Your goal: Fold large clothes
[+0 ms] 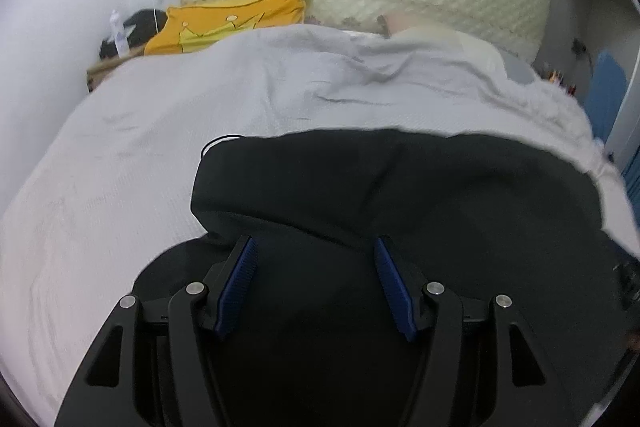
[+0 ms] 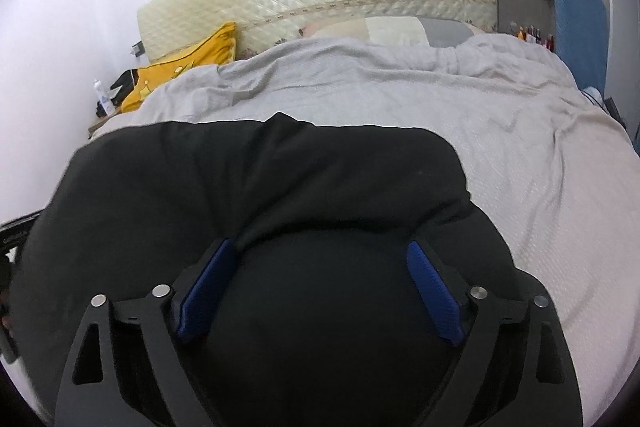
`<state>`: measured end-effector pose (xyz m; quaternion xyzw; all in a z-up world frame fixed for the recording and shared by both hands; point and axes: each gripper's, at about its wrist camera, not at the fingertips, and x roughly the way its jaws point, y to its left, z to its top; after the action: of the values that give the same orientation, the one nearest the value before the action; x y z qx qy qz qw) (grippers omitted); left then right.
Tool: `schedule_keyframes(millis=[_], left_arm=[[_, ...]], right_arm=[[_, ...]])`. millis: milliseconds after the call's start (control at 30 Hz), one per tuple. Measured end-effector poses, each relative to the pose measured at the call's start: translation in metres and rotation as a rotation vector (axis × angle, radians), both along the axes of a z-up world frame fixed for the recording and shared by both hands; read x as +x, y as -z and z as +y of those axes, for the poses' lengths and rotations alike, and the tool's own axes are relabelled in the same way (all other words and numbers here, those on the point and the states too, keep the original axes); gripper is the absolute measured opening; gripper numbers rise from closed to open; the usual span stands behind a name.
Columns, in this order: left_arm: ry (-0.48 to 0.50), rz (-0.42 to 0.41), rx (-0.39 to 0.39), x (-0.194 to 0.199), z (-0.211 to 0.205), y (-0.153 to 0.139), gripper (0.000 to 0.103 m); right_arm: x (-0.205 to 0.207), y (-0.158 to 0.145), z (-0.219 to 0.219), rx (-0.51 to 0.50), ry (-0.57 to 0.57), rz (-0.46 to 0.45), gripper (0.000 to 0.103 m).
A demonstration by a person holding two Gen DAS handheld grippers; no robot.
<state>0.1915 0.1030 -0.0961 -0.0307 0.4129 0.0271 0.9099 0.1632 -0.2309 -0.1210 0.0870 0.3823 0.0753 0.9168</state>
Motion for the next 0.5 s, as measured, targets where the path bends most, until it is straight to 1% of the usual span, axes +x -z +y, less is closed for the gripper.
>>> schedule_keyframes(millis=[67,100,200,233,267,400,433,467,500], left_arm=[[0.003,-0.007,0.001,-0.007,-0.006,-0.016,0.062],[0.010,-0.015,0.008,-0.013,-0.010,-0.029,0.062],[0.018,-0.042,0.015,-0.028,-0.018,-0.064,0.062],[0.021,-0.053,0.008,-0.034,-0.020,-0.078,0.062],[0.028,-0.064,-0.005,-0.042,-0.023,-0.095,0.062],[0.058,-0.112,-0.041,-0.070,-0.029,-0.150,0.062],[0.066,-0.132,-0.041,-0.081,-0.032,-0.167,0.062],[0.071,-0.153,-0.031,-0.092,-0.036,-0.183,0.062],[0.076,-0.168,-0.023,-0.099,-0.037,-0.195,0.062]], right_arm=[[-0.005,-0.012,-0.001,0.007,-0.003,0.002,0.093],[-0.008,-0.022,-0.002,0.003,-0.003,-0.008,0.096],[-0.018,-0.053,-0.007,0.002,-0.004,-0.046,0.098],[-0.024,-0.070,-0.009,0.007,-0.002,-0.069,0.099],[-0.029,-0.082,-0.011,0.014,0.000,-0.088,0.102],[-0.054,-0.140,-0.011,0.015,-0.005,-0.170,0.103],[-0.065,-0.160,-0.009,0.016,-0.014,-0.201,0.103],[-0.071,-0.173,-0.009,0.017,-0.020,-0.221,0.103],[-0.082,-0.192,-0.008,0.019,-0.025,-0.253,0.103]])
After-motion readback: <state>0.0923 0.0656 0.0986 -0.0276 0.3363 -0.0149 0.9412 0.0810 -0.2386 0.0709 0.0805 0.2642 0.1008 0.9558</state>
